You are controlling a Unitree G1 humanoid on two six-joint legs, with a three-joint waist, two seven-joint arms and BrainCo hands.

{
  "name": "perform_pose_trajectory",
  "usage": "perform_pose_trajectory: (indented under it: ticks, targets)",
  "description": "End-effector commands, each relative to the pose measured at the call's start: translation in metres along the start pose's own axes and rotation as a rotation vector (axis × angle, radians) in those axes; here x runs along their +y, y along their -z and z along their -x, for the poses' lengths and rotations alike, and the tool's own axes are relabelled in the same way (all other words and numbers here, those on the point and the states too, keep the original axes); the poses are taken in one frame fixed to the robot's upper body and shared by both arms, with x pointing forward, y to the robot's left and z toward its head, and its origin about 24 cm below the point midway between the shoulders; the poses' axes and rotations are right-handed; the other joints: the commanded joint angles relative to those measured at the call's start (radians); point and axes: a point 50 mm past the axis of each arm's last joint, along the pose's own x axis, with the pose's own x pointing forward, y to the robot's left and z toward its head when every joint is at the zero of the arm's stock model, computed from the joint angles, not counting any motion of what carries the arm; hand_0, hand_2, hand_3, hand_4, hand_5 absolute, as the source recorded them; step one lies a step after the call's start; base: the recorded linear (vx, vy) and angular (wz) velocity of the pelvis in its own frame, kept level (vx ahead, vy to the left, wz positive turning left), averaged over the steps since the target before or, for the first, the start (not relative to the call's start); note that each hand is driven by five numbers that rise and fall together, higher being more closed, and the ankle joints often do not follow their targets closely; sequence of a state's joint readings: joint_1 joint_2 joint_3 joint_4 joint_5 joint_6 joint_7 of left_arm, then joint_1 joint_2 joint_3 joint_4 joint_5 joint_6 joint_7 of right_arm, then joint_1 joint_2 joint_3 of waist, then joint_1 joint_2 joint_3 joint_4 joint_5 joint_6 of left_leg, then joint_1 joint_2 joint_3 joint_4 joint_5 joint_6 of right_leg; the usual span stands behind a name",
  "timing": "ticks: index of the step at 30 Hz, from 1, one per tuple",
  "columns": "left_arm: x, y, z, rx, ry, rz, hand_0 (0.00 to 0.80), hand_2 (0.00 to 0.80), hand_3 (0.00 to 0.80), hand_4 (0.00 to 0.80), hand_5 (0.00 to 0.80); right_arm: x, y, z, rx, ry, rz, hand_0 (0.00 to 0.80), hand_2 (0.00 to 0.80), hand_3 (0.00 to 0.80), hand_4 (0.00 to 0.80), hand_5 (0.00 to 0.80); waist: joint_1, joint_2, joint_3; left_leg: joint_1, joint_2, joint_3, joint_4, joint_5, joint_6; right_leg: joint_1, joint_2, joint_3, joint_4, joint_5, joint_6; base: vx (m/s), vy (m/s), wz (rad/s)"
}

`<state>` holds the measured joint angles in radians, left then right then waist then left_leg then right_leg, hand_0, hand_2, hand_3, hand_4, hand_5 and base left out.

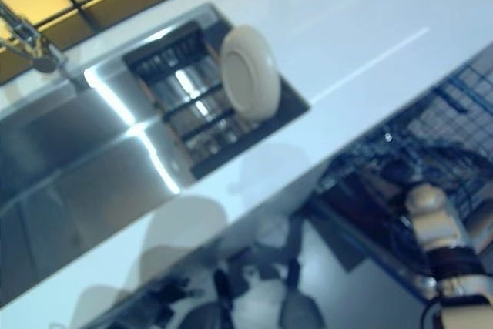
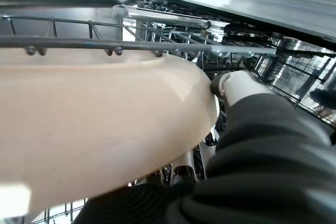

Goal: Take plates into dishwasher

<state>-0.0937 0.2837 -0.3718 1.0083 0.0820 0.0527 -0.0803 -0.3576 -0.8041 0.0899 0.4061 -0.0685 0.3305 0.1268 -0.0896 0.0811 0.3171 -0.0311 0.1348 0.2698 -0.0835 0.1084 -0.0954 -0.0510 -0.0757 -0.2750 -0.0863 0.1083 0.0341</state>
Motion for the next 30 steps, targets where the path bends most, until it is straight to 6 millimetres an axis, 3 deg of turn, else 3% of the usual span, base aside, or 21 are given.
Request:
perform_pose_trajectory:
  ticks: [1, 9, 12, 13, 14, 15, 30]
  targets:
    - [0.044, -0.027, 0.001, -0.068, -0.104, -0.039, 0.0, 0.0, 0.0, 0.0, 0.0, 0.006, 0.005, -0.003, 0.041, -0.029, 0.079, 0.8, 0.8, 0.8, 0.8, 0.8, 0.01, -0.079, -0.015, -0.013, 0.034, 0.037, -0.001, 0.03, -0.04, 0.029, -0.032, 0.021, 0.047, -0.066, 0.033, 0.002, -0.004, 0.09]
    - [0.047, -0.027, 0.002, -0.068, -0.106, -0.047, 0.0, 0.0, 0.0, 0.0, 0.0, 0.013, 0.015, -0.003, 0.085, -0.062, 0.083, 0.8, 0.8, 0.8, 0.8, 0.8, 0.015, -0.088, -0.015, -0.009, 0.034, 0.034, -0.001, 0.028, -0.038, 0.036, -0.03, 0.017, 0.044, -0.065, 0.034, 0.001, 0.0, 0.02]
    - [0.047, -0.029, 0.002, -0.068, -0.107, -0.048, 0.0, 0.0, 0.0, 0.0, 0.0, 0.014, 0.015, -0.003, 0.092, -0.061, 0.085, 0.712, 0.712, 0.712, 0.712, 0.712, 0.015, -0.09, -0.016, -0.007, 0.035, 0.035, -0.002, 0.028, -0.037, 0.038, -0.029, 0.017, 0.043, -0.064, 0.034, 0.0, 0.0, 0.0]
    - [0.047, -0.029, 0.002, -0.066, -0.106, -0.049, 0.0, 0.0, 0.0, 0.0, 0.0, 0.015, 0.017, -0.003, 0.101, -0.062, 0.085, 0.584, 0.584, 0.584, 0.584, 0.584, 0.016, -0.092, -0.018, -0.006, 0.034, 0.035, -0.002, 0.028, -0.037, 0.04, -0.028, 0.017, 0.041, -0.064, 0.034, 0.0, 0.0, 0.0]
    - [0.048, -0.027, 0.002, -0.064, -0.106, -0.049, 0.0, 0.0, 0.0, 0.0, 0.0, 0.015, 0.019, -0.002, 0.107, -0.062, 0.083, 0.398, 0.398, 0.398, 0.398, 0.398, 0.016, -0.094, -0.019, -0.005, 0.035, 0.035, -0.002, 0.028, -0.036, 0.042, -0.026, 0.017, 0.04, -0.063, 0.034, 0.0, 0.0, 0.0]
    - [0.048, -0.027, 0.002, -0.063, -0.106, -0.049, 0.0, 0.0, 0.0, 0.0, 0.0, 0.015, 0.02, -0.002, 0.111, -0.059, 0.083, 0.0, 0.0, 0.0, 0.0, 0.0, 0.017, -0.095, -0.019, -0.005, 0.035, 0.035, -0.002, 0.028, -0.036, 0.044, -0.026, 0.017, 0.039, -0.063, 0.034, 0.0, 0.0, 0.0]
    - [0.048, -0.023, 0.002, -0.049, -0.111, -0.053, 0.0, 0.0, 0.0, 0.0, 0.0, 0.005, 0.023, 0.001, 0.122, 0.002, 0.037, 0.0, 0.0, 0.0, 0.0, 0.0, 0.019, -0.113, -0.026, 0.007, 0.038, 0.035, -0.001, 0.021, -0.03, 0.057, -0.017, 0.021, 0.035, -0.064, 0.036, 0.0, 0.0, 0.0]
